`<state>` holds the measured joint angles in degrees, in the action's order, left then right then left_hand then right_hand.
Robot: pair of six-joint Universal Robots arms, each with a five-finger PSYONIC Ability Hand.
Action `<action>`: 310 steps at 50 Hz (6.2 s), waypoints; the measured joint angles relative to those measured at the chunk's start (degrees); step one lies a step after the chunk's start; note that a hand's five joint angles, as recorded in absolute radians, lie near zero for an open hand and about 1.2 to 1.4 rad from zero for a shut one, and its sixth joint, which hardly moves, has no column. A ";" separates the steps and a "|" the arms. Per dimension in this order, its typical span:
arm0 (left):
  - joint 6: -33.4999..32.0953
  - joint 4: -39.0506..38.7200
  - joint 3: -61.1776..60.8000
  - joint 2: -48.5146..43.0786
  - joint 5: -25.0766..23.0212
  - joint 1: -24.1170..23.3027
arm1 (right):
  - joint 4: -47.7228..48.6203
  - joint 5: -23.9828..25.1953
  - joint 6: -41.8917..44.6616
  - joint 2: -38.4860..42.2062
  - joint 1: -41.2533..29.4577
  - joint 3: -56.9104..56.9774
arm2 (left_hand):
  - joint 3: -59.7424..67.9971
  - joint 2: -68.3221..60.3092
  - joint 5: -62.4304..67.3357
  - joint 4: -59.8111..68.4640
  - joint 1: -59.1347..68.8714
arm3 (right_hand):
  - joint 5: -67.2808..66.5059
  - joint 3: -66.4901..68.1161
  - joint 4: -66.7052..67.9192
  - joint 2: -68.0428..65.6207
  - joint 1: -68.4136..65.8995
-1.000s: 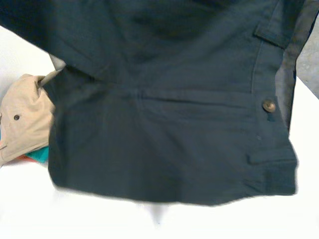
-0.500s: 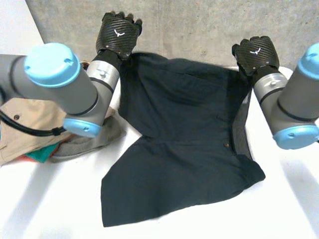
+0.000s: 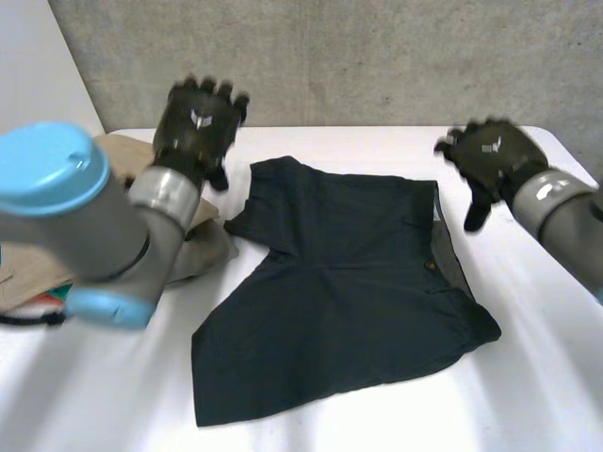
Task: Fold the laundry.
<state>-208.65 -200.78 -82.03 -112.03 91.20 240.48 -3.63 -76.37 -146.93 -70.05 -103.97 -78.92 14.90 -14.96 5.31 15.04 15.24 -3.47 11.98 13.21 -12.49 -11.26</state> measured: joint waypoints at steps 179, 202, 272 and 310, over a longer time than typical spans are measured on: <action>-14.25 -3.03 54.67 -51.15 -5.17 -2.22 | 25.80 -6.50 12.36 29.12 2.65 14.20 | 30.52 -30.24 29.81 30.19 26.62 | -15.45 15.73 15.75 -14.06 -9.11; -3.51 -10.59 8.85 -14.61 -4.02 -3.95 | 6.66 -1.80 -4.37 3.99 7.24 -2.29 | -2.99 3.43 -2.67 -3.47 -4.28 | -0.04 0.07 0.01 -0.08 -0.05; 12.34 -9.43 -0.60 -4.25 2.93 -2.78 | 16.13 30.22 30.18 16.28 -14.07 -1.97 | -2.99 3.43 -2.67 -3.47 -4.28 | -26.68 27.76 26.66 -26.70 -21.20; 16.15 30.07 41.81 -39.11 2.50 -9.98 | -13.90 9.52 -21.93 34.54 -2.51 32.94 | -3.00 3.50 -2.67 -3.47 -4.28 | -0.25 0.03 0.05 -0.04 0.03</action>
<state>-192.50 -170.71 -40.22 -151.14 93.70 230.51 -17.52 -66.85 -168.86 -35.51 -106.48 -45.98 11.90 -11.46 2.64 11.56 10.95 -3.72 12.01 13.26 -12.53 -11.22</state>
